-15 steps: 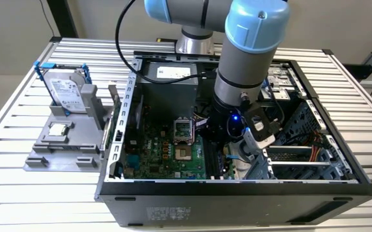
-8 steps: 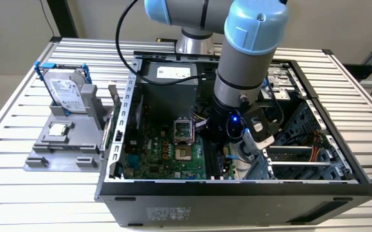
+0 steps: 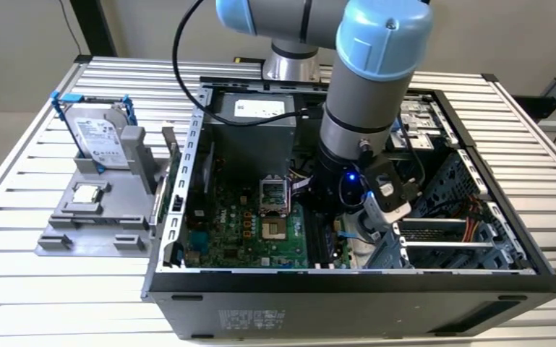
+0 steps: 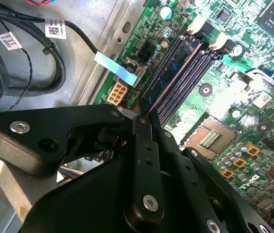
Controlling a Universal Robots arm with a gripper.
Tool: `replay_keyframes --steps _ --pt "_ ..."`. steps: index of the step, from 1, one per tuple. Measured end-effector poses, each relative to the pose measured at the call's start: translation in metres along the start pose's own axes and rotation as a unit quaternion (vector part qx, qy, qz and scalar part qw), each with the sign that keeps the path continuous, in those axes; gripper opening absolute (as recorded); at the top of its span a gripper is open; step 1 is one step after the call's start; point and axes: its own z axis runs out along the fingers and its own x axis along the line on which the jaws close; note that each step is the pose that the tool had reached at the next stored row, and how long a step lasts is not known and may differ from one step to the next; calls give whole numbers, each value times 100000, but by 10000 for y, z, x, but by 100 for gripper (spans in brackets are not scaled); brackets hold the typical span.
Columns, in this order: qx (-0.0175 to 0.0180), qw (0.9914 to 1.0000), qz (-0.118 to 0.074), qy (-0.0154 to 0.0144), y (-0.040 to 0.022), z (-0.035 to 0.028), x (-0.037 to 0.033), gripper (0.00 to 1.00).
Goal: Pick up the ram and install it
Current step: 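Insert the ram into the slot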
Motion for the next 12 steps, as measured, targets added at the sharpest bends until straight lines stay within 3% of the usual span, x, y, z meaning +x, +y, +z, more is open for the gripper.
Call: replay_keyframes --steps 12 --pt "-75 100000 -5 -4 1 -47 -2 0"
